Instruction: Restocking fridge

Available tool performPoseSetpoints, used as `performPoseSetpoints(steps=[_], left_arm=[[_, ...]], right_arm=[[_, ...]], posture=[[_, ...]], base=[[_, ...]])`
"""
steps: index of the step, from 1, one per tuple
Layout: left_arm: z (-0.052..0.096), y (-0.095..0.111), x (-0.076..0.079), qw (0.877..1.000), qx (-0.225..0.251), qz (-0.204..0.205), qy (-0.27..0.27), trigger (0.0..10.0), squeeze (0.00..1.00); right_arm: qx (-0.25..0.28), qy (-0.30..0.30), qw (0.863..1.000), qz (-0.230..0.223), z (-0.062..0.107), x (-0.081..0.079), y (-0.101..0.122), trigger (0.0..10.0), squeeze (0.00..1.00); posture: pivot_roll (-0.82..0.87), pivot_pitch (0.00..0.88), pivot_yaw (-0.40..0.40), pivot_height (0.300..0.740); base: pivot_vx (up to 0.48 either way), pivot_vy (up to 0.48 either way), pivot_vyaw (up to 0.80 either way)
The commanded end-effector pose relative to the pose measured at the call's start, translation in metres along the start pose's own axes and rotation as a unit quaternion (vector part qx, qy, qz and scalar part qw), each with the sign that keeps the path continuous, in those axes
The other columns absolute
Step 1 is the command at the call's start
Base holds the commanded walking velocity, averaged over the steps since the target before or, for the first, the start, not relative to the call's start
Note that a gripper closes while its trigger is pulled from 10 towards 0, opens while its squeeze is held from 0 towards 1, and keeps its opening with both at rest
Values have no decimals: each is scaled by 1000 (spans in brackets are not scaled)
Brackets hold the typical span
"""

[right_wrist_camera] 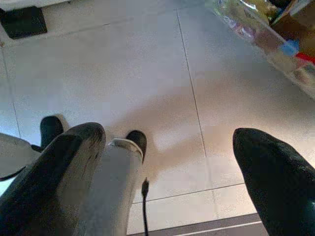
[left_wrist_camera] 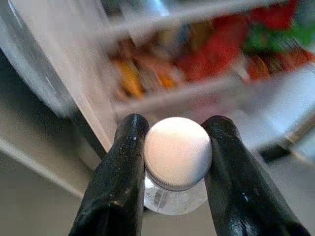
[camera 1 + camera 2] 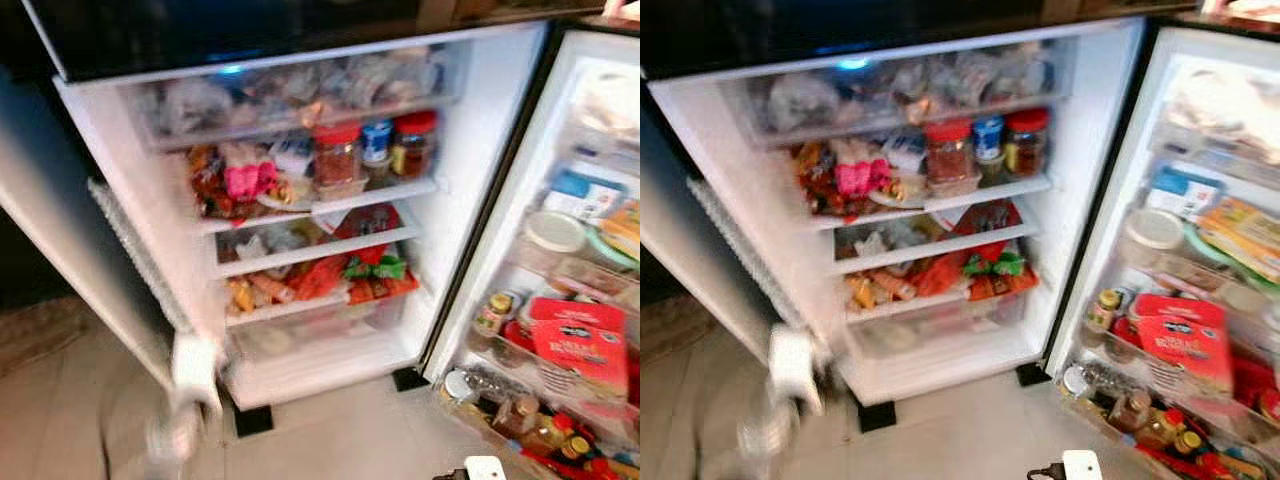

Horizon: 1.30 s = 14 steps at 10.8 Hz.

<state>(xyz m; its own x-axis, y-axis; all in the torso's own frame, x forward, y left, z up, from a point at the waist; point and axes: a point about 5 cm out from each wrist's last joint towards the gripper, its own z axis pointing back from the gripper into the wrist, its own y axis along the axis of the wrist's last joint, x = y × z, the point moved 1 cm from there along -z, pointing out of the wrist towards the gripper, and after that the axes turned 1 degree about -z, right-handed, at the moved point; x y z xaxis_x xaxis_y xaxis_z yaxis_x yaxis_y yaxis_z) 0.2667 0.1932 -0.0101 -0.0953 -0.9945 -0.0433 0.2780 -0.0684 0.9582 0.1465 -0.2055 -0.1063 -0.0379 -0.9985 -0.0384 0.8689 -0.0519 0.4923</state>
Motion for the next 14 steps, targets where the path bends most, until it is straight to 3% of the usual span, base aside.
performPoseSetpoints(steps=[1, 3, 4, 14], left_arm=[[-6, 19, -4, 999, 44, 1, -3, 10000, 0], [-7, 23, 5, 998, 47, 21, -33, 10000, 0], [-2, 20, 8, 998, 47, 9, -51, 10000, 0], [-3, 28, -1, 998, 41, 13, -52, 10000, 0]], right_arm=[[-1, 1, 1000, 2, 0, 0, 2, 10000, 0], [-2, 0, 1000, 4, 0, 1, 3, 10000, 0], [2, 3, 1000, 5, -1, 0, 3, 10000, 0], [-16, -3, 1000, 23, -1, -3, -1, 10000, 0]], posture=[[-69, 0, 14, 740], [-61, 0, 7, 740], [-76, 0, 13, 740], [-65, 0, 30, 740]], base=[[0, 0, 0], [0, 0, 0], [0, 0, 0], [316, 0, 0]])
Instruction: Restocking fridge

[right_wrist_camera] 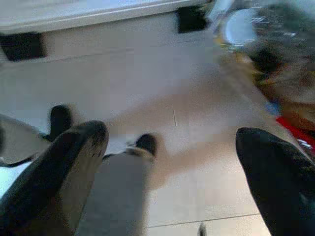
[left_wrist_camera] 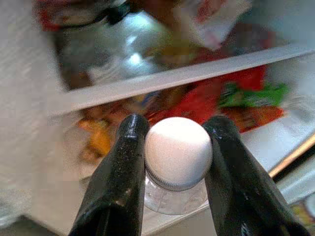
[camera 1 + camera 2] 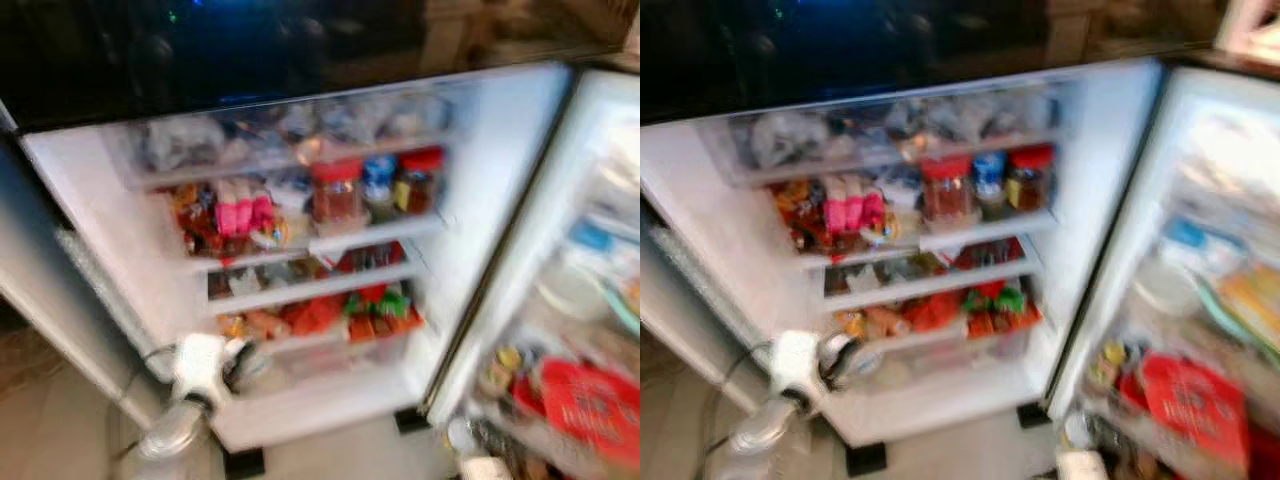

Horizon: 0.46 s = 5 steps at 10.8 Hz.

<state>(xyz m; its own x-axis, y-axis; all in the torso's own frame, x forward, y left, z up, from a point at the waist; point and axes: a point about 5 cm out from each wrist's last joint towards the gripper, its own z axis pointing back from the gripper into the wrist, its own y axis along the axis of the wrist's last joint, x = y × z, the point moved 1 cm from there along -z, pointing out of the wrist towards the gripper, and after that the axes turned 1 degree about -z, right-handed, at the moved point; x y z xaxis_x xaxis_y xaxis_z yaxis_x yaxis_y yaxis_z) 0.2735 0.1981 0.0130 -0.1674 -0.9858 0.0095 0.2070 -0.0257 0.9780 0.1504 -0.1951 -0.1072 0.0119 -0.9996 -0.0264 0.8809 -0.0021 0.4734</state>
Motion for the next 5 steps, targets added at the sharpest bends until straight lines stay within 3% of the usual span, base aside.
performPoseSetpoints(steps=[1, 3, 5], left_arm=[[-5, 3, 6, 1000, 0, -3, -9, 10000, 0], [-5, 5, 4, 1000, 4, -1, 4, 10000, 0], [-4, 2, 4, 1000, -3, 2, 5, 10000, 0]], right_arm=[[-3, -8, 1000, -2, 2, 7, -3, 10000, 0], [2, -1, 1000, 7, 1, 7, 0, 10000, 0], [-5, 4, 1000, 9, 1, 6, 0, 10000, 0]], posture=[[-63, 0, 29, 740], [-55, 0, 25, 740], [-52, 0, 24, 740]], base=[[326, 0, 0], [294, 0, 0], [0, 0, 659]])
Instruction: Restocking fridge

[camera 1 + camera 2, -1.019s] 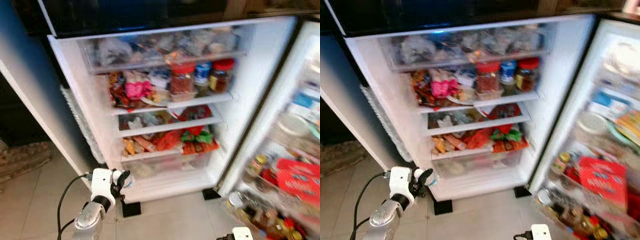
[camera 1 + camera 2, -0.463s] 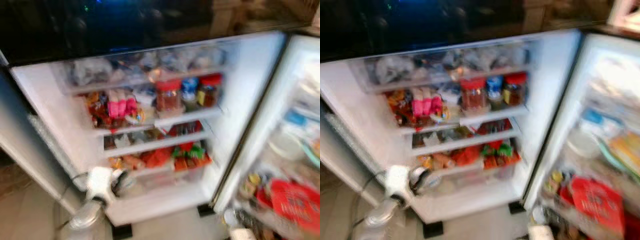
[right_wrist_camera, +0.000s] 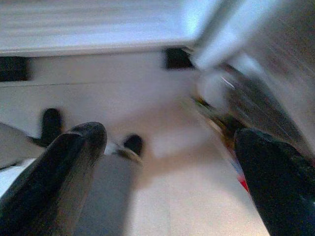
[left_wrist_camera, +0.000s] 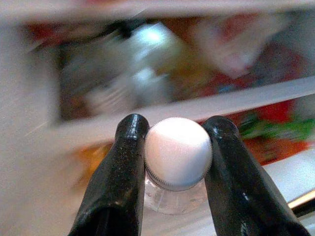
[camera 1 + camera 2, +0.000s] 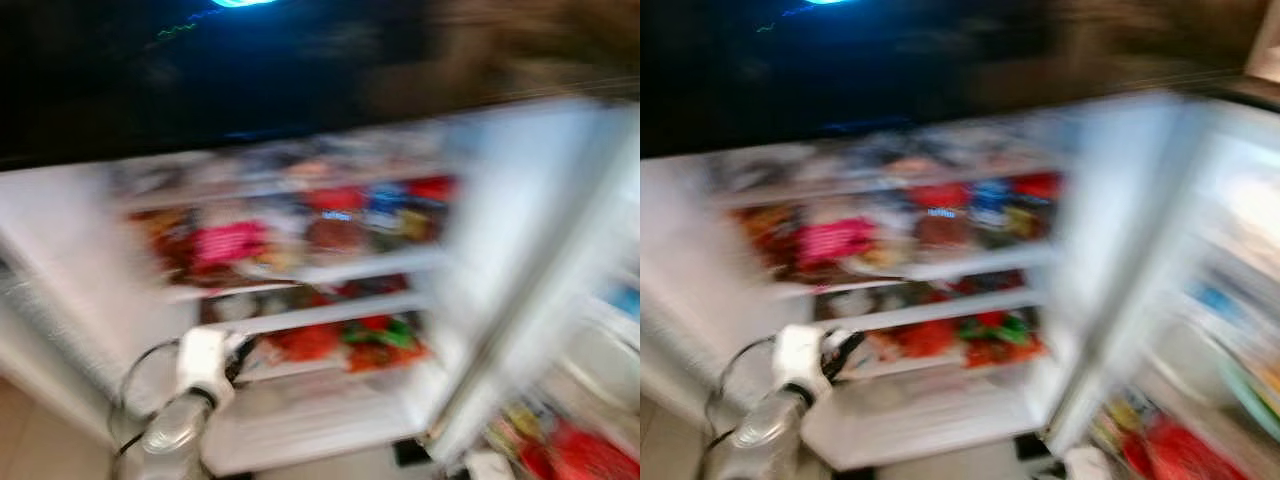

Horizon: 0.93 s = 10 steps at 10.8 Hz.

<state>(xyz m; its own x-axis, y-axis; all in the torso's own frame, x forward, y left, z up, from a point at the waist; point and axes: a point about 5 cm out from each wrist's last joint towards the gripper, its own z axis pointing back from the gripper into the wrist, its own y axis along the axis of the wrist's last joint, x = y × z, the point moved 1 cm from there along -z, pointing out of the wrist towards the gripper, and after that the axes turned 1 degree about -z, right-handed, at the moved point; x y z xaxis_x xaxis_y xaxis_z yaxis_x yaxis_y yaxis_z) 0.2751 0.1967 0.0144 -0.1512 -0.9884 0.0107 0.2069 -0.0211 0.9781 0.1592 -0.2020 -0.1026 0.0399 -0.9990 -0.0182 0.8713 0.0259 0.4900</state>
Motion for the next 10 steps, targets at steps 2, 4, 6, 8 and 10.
performPoseSetpoints(steps=[2, 4, 6, 8, 10], left_arm=[[-3, 3, 4, 1000, 2, 0, -4, 10000, 0], [-5, 6, 5, 1000, 7, -1, -5, 10000, 0], [-5, 7, 4, 1000, 8, -3, -4, 10000, 0], [-6, 9, 4, 1000, 11, -4, -2, 10000, 0], [-7, 10, 5, 1000, 14, -4, -3, 10000, 0]], right_arm=[[-10, -1, 1000, -12, 1, -1, -10, 10000, 0], [-5, -2, 1000, -16, 1, 0, -9, 10000, 0], [-2, 3, 1000, -12, 1, -1, -8, 10000, 0], [-3, 5, 1000, 7, 1, -1, -7, 10000, 0], [-5, 3, 1000, 5, 1, 0, -8, 10000, 0]], posture=[[-53, 0, 24, 740], [-53, 0, 25, 740], [-53, 0, 25, 740], [-55, 0, 26, 740], [-58, 0, 25, 725]], base=[[0, 0, 0], [0, 0, 0], [0, 0, 0], [0, 0, 0], [0, 0, 0]])
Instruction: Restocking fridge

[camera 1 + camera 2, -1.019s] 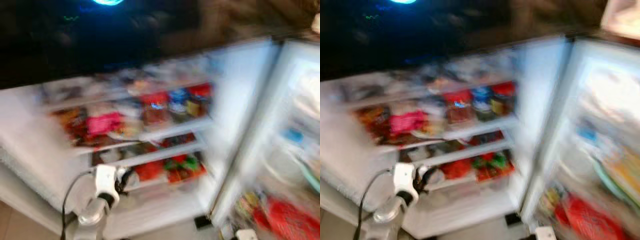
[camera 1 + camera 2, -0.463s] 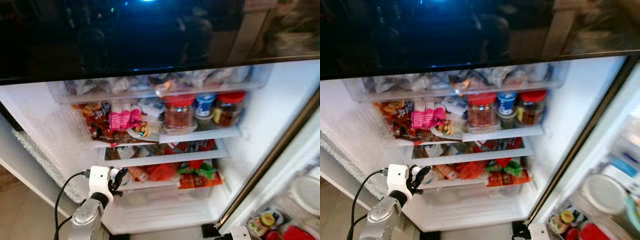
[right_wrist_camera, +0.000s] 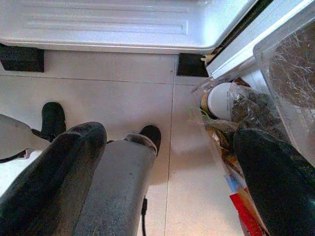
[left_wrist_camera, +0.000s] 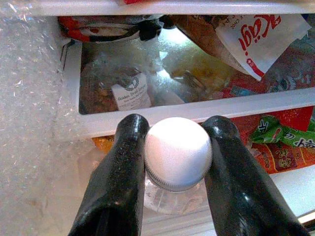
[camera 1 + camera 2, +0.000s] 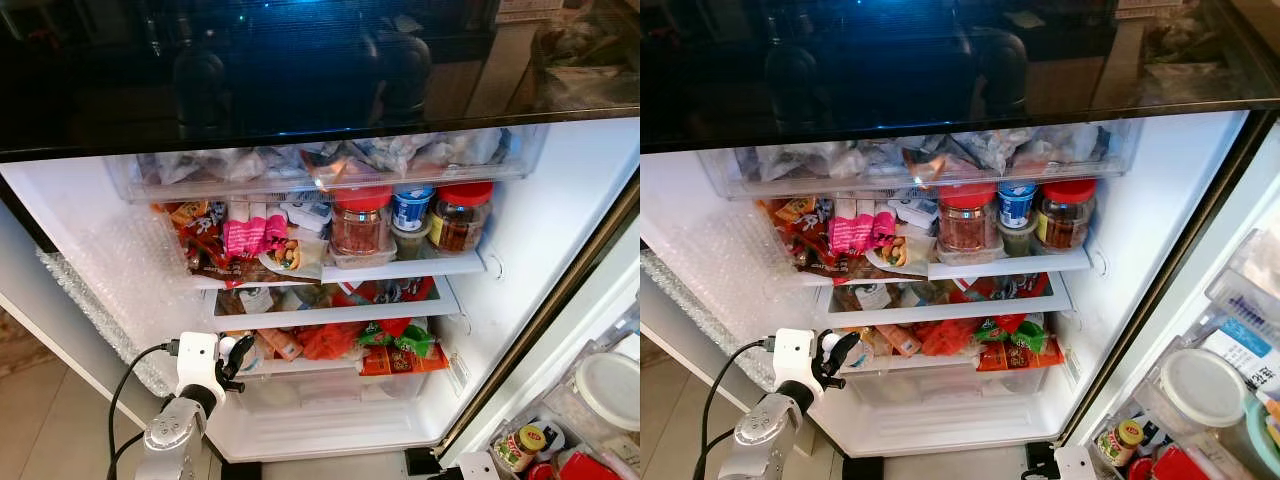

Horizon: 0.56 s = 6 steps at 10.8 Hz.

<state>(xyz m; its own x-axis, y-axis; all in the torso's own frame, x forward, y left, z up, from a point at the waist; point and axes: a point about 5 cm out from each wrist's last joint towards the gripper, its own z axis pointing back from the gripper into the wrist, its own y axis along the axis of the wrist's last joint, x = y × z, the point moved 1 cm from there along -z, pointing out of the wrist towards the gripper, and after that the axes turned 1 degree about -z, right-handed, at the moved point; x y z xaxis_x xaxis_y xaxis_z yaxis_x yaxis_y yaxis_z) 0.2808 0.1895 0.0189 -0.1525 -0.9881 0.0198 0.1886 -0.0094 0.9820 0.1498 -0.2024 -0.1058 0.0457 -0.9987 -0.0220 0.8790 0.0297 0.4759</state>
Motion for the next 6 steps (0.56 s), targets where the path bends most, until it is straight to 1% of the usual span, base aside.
performPoseSetpoints(steps=[1, 3, 6], left_arm=[[-2, 7, -2, 1000, 7, -12, -1, 10000, 0], [-3, 10, -3, 1000, 14, -12, 6, 10000, 0], [-4, 12, -1, 1000, 20, -13, 4, 10000, 0]], right_arm=[[1, 1, 1000, 4, 0, 0, 2, 10000, 0], [0, 1, 1000, 8, 0, 1, 1, 10000, 0], [5, -6, 1000, 8, 0, 2, 0, 10000, 0]], posture=[[-58, 0, 23, 705], [-54, 0, 17, 677], [-55, 0, 13, 677]], base=[[0, 0, 0], [0, 0, 0], [0, 0, 0]])
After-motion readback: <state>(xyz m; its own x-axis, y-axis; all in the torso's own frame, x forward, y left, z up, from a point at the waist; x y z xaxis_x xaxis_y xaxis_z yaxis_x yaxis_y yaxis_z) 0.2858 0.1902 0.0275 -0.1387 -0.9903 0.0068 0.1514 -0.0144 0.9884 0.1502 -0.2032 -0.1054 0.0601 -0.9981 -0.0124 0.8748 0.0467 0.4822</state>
